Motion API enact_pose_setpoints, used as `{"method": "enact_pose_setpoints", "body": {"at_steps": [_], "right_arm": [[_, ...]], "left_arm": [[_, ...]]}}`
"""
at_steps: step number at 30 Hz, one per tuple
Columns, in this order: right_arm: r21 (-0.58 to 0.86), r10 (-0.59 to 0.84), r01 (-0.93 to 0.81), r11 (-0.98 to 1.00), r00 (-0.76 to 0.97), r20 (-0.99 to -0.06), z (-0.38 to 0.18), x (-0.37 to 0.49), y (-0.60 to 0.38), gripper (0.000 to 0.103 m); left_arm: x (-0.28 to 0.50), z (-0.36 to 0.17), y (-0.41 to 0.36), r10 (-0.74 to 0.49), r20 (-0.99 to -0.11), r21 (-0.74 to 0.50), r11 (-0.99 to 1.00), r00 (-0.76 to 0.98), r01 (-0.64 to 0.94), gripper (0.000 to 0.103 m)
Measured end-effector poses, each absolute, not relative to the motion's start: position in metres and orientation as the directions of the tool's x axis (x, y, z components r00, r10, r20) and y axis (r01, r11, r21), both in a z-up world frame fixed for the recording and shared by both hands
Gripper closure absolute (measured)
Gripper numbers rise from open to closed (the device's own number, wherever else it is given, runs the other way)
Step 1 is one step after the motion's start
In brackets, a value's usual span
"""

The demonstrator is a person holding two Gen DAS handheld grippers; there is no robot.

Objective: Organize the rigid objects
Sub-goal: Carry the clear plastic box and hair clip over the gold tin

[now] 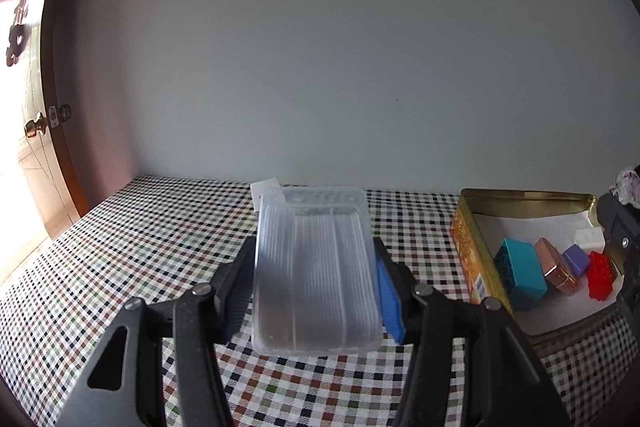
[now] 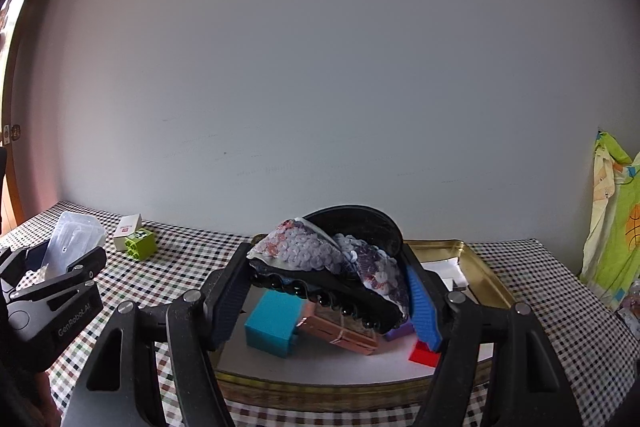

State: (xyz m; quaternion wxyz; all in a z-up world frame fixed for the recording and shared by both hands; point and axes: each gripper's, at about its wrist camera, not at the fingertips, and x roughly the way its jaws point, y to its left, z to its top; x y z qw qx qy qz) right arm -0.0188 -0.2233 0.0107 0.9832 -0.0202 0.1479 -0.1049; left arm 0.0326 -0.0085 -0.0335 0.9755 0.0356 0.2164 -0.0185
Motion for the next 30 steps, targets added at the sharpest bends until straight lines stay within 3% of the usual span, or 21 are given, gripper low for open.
{"method": "enact_pose_setpoints", "body": {"at_steps": [30], "right_arm": [[-0.067, -0.392, 0.387, 0.920, 0.888, -0.242, 0.019, -0.014, -0.323, 0.031]], "left_arm": [[0.031, -0.010, -0.104, -0.169, -0.388, 0.066, 0.976, 0.906, 0.210, 0.049]]}}
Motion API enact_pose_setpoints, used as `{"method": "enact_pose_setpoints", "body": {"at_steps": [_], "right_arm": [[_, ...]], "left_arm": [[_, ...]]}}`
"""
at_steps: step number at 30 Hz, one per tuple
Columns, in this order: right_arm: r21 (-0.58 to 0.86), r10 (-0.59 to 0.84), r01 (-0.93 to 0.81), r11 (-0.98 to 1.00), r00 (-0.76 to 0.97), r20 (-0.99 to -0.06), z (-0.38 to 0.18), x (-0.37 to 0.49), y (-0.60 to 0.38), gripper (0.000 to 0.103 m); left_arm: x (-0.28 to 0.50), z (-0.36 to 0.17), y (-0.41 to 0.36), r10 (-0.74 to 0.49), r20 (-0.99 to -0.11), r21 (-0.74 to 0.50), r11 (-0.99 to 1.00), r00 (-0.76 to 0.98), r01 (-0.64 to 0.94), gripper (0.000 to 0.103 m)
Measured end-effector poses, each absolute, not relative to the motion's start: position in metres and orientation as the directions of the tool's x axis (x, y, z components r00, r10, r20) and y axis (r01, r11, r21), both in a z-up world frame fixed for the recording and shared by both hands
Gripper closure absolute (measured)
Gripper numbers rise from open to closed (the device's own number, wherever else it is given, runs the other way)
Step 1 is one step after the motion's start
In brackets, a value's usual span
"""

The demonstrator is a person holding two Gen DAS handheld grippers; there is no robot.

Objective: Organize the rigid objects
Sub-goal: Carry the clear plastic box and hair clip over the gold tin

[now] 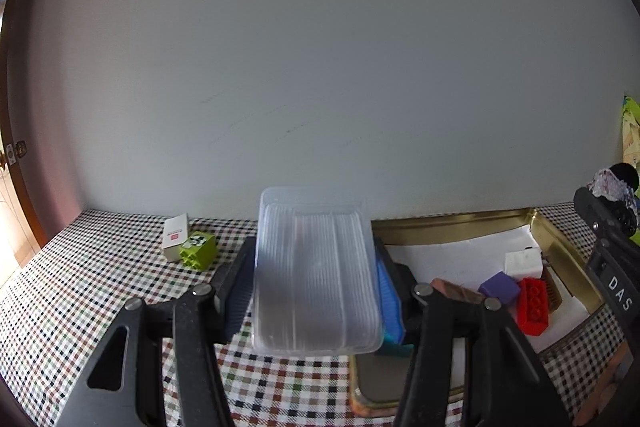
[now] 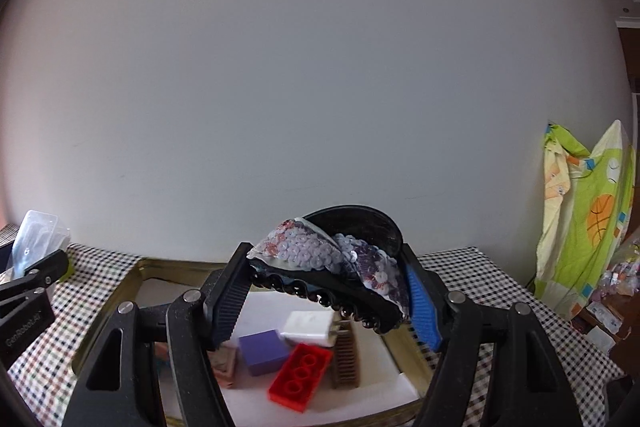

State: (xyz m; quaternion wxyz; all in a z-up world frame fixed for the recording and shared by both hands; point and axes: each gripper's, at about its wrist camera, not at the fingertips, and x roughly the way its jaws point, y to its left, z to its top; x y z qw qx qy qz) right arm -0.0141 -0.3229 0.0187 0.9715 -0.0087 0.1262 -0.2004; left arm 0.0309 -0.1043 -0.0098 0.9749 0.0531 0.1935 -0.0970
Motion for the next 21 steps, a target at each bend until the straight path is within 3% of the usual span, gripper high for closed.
{"method": "enact_pose_setpoints", "body": {"at_steps": [21], "right_arm": [[-0.047, -0.454, 0.463, 0.885, 0.837, -0.306, 0.013, 0.016, -0.370, 0.031]], "left_arm": [[0.057, -0.022, -0.184, -0.203, -0.452, 0.102, 0.956, 0.869, 0.277, 0.049]]}}
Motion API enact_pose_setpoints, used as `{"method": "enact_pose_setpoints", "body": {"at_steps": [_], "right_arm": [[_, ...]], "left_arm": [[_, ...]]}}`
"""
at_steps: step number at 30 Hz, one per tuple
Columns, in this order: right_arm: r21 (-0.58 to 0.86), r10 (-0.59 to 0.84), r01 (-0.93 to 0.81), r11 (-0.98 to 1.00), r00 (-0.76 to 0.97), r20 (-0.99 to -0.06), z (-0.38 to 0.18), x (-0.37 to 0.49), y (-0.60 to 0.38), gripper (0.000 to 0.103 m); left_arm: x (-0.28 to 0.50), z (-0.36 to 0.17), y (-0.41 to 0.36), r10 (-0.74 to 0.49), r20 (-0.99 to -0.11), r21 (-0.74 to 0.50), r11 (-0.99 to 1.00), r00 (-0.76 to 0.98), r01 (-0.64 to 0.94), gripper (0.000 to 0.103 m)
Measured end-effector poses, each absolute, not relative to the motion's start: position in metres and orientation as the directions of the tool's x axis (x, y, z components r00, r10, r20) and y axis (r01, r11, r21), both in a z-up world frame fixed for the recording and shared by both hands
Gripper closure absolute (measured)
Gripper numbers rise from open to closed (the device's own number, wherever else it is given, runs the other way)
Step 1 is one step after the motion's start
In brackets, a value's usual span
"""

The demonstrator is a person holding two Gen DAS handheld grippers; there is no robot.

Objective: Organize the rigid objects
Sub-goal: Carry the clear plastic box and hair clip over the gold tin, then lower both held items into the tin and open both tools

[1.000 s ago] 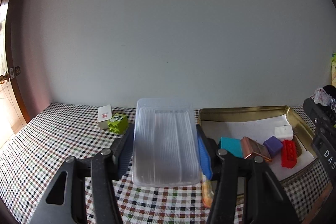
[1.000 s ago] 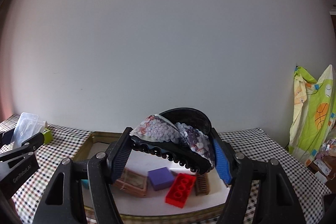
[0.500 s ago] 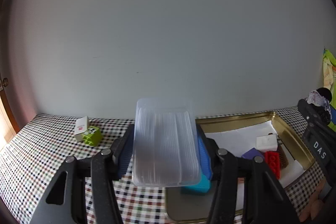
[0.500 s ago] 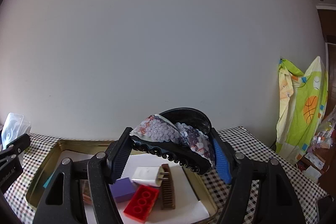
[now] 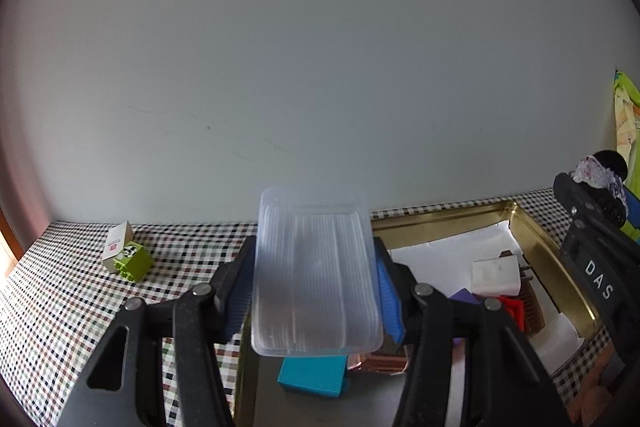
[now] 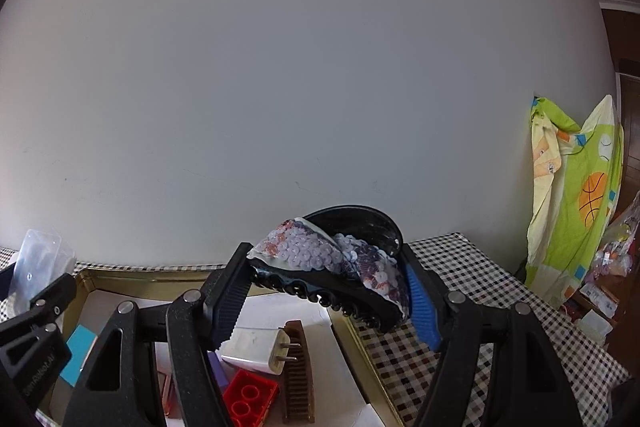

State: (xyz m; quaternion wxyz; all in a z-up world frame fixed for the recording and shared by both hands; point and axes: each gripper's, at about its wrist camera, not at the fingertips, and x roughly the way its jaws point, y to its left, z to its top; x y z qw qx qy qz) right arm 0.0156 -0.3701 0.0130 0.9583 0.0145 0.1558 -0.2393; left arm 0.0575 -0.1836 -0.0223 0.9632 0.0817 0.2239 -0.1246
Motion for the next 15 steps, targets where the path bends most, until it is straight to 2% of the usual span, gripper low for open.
{"method": "enact_pose_setpoints", "body": {"at_steps": [15], "right_arm": [[-0.039, -0.407, 0.431, 0.902, 0.815, -0.413, 0.002, 0.045, -0.384, 0.031]], "left_arm": [[0.086, -0.033, -0.210, -0.144, -0.526, 0.140, 0.957, 0.838, 0.253, 0.049]]}}
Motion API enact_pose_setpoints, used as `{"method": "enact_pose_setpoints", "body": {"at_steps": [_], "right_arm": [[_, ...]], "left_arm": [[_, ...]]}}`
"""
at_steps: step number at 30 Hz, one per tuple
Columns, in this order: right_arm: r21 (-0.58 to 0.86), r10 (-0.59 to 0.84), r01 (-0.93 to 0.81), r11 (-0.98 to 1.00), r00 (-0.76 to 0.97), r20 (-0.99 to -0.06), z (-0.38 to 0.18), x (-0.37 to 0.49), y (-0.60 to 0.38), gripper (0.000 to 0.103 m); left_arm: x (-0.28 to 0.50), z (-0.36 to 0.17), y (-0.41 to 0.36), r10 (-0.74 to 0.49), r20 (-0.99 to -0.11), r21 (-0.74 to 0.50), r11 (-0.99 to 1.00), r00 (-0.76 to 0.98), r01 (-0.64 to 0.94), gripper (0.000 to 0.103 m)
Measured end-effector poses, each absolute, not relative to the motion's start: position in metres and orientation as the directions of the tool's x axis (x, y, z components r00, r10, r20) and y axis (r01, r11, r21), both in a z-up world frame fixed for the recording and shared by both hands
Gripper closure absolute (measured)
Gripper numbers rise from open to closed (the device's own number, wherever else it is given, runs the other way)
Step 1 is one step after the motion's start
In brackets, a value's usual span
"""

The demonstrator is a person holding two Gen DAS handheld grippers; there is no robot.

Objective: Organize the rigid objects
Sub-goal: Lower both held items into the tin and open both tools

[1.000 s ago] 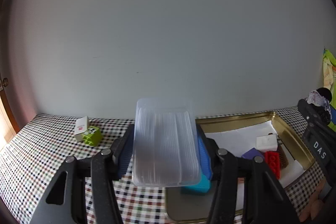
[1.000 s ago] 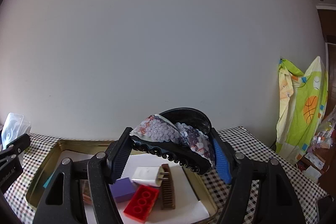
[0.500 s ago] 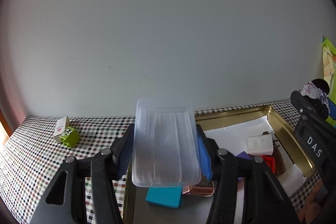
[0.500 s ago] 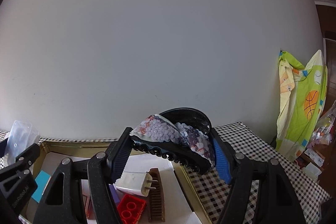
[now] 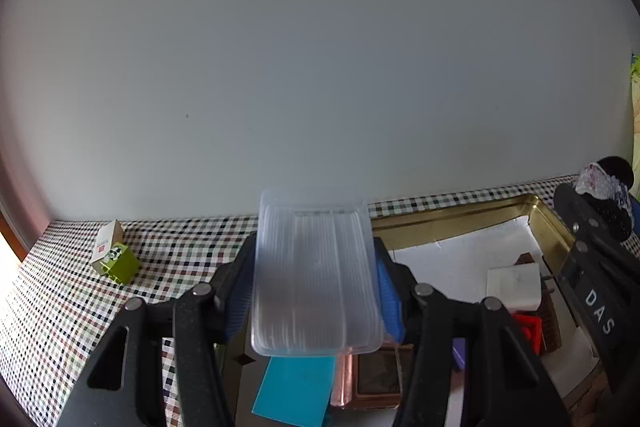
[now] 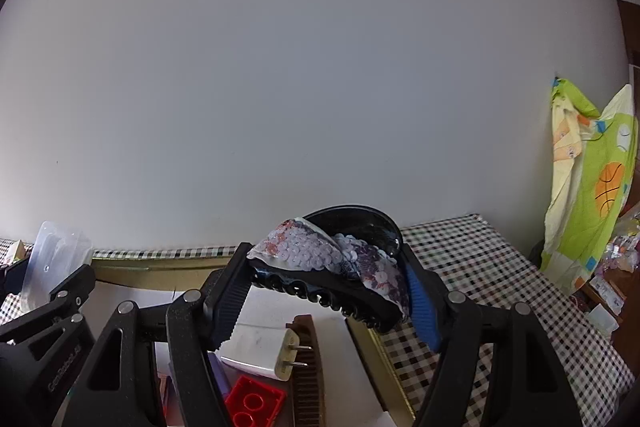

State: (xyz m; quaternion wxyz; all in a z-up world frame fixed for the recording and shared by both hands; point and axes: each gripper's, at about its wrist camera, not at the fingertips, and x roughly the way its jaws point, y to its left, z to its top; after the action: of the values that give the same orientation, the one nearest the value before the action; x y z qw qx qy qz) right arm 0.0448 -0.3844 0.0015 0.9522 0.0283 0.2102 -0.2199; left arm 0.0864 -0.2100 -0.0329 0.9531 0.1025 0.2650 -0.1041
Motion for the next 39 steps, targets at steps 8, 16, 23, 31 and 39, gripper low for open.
{"method": "enact_pose_setpoints", "body": {"at_steps": [8, 16, 23, 31, 39], "right_arm": [[-0.019, -0.348, 0.389, 0.921, 0.801, -0.486, -0.004, 0.055, -0.386, 0.031], [0.026, -0.251, 0.320, 0.947, 0.788, -0.562, -0.015, 0.068, -0.383, 0.028], [0.104, -0.229, 0.331, 0.938, 0.816, -0.530, -0.015, 0.058, -0.392, 0.020], [0.103, -0.264, 0.338, 0.935, 0.862, -0.433, -0.007, 0.039, -0.381, 0.019], [0.100, -0.336, 0.380, 0.919, 0.892, -0.303, 0.001, 0.011, -0.369, 0.019]], "left_arm": [[0.097, -0.041, -0.219, -0.110, -0.584, 0.170, 0.952, 0.804, 0.254, 0.049], [0.106, -0.044, -0.220, -0.083, -0.630, 0.177, 0.953, 0.773, 0.246, 0.013], [0.093, -0.034, -0.199, -0.163, -0.580, 0.085, 0.962, 0.798, 0.259, 0.000], [0.069, -0.021, -0.178, -0.182, -0.478, 0.073, 0.967, 0.859, 0.245, 0.000], [0.059, -0.032, -0.142, -0.045, -0.414, 0.105, 0.990, 0.909, 0.097, 0.000]]}}
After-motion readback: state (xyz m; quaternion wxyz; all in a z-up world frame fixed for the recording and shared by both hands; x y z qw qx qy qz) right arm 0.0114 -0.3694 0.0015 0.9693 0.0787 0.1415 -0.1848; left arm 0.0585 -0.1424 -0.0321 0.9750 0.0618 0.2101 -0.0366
